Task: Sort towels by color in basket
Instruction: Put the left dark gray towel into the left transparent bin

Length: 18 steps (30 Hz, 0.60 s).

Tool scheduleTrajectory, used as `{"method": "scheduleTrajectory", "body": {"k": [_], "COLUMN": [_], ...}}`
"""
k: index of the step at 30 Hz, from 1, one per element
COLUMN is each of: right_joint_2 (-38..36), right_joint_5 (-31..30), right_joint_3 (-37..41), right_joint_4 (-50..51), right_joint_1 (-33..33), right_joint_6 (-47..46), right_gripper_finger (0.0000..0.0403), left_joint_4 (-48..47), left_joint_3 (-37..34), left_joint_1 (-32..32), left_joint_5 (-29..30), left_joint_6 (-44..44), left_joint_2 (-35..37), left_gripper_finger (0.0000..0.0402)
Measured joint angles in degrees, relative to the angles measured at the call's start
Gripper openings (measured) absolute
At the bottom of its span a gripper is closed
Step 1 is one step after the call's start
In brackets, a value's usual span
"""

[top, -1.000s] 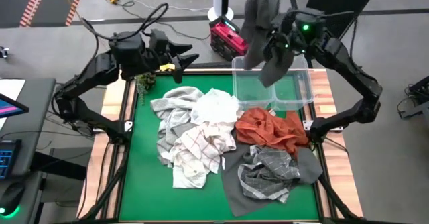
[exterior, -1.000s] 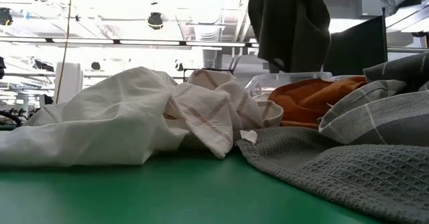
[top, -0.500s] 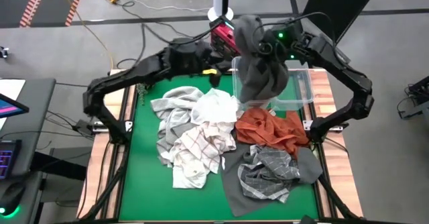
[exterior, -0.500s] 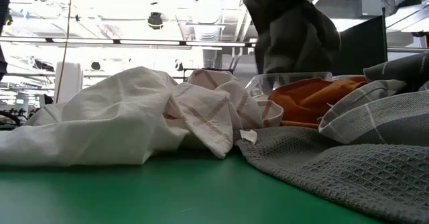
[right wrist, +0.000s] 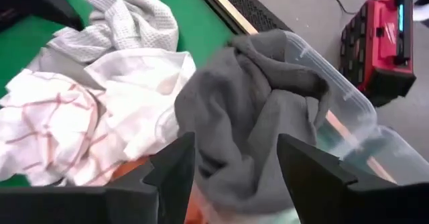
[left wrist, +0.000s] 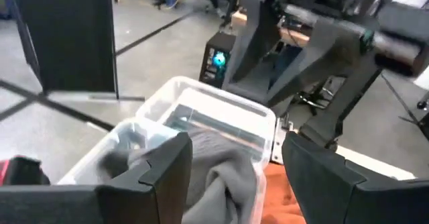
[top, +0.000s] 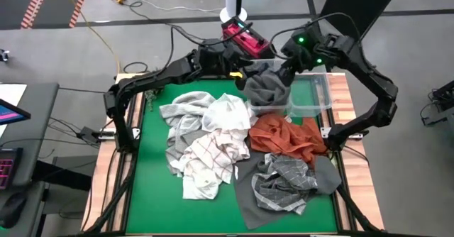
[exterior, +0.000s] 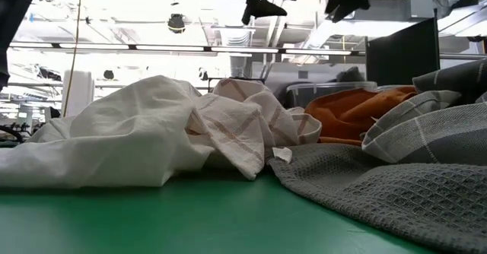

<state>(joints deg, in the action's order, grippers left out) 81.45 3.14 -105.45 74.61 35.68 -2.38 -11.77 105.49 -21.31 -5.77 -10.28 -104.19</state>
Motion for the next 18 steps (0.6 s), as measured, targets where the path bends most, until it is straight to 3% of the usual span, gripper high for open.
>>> {"method": "scheduleTrajectory", "body": {"k": [6, 11, 18], "right_joint_2": [-0.85, -3.40, -4.59], "right_joint_5": [-0.05, -0.03, -0.07], "right_joint_3": [-9.99, -12.65, -12.38], "right_joint_4": [10.01, 11.39, 12.08], "right_joint_1": [-0.29, -2.14, -6.48], "right_joint_6": [-0.83, -0.84, 2.56], "right_gripper_finger": [0.0239, 0.0240, 0.0240], "left_joint_4": [5.88, 5.43, -4.83], "left_joint_3": [0.15, 2.14, 12.78], "left_joint_1": [1.12, 1.10, 0.64], "left_joint_5": [-6.75, -4.12, -1.69], "left_joint_6": [-2.04, -3.55, -0.12], "left_joint_2": [-5.62, -11.05, -19.89], "left_gripper_finger": [0.0219, 0.0219, 0.0219]}}
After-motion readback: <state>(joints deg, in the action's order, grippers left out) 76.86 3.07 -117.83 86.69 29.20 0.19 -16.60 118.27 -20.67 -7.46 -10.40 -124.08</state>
